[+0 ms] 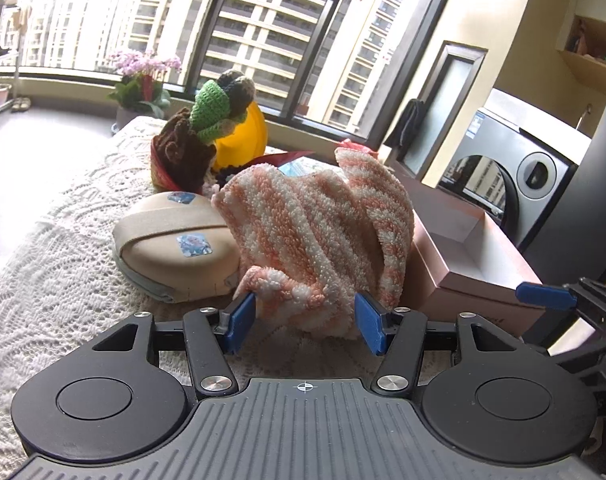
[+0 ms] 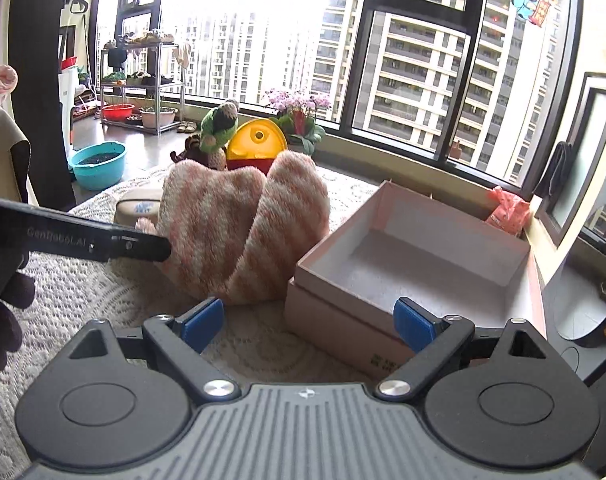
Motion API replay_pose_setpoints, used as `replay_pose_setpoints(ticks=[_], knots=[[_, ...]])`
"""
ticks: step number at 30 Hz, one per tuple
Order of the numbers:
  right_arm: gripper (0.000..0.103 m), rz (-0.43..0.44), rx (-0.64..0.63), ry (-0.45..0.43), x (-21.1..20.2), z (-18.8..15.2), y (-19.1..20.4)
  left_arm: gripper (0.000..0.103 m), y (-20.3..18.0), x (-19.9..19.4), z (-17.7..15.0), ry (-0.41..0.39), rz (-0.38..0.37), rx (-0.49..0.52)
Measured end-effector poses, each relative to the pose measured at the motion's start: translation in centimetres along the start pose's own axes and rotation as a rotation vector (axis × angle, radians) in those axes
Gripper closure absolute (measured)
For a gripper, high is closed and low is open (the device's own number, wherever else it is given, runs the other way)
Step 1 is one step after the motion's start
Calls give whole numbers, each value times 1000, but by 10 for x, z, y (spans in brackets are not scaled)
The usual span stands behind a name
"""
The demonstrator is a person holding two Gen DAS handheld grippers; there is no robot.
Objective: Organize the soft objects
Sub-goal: 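Grasp the pink-and-white striped towel with the right tool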
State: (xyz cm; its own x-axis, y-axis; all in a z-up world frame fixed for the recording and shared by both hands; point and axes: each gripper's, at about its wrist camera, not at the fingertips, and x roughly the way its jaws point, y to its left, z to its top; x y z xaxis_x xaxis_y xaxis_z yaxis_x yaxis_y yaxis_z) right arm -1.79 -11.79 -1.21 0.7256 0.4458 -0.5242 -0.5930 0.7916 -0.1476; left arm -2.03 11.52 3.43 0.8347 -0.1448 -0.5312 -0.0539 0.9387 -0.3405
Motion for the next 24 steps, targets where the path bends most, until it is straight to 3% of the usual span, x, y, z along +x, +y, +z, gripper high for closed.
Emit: replay_pose_setpoints(ticks=[4, 6, 9, 10, 11, 13, 18, 20, 24], knots=[[11, -10, -42, -50, 38, 41, 13, 43, 12, -21, -3, -33, 17, 3], [19, -24, -37, -50, 67, 58, 21, 43, 20, -31, -2, -48, 26, -7], [41, -58, -53, -21, 101, 68, 26, 43, 34, -44, 0, -66, 48, -14], [55, -64, -54, -1, 110, 68, 27, 43, 40, -49, 1, -74, 58, -18], [73, -47, -39, 29, 116, 68, 26, 43, 44, -52, 1, -78, 68, -22], [89, 44, 41, 76, 113, 65, 23, 43, 52, -57, 1, -83, 87, -34], [92, 450, 202, 214, 85, 40, 33, 43, 66, -64, 0, -90, 88, -81], [92, 530, 185, 266, 82, 25, 48, 43, 68, -63, 0, -92, 77, -95], [92, 500, 62, 207, 63, 10, 67, 43, 60, -63, -1, -82, 14, -90]])
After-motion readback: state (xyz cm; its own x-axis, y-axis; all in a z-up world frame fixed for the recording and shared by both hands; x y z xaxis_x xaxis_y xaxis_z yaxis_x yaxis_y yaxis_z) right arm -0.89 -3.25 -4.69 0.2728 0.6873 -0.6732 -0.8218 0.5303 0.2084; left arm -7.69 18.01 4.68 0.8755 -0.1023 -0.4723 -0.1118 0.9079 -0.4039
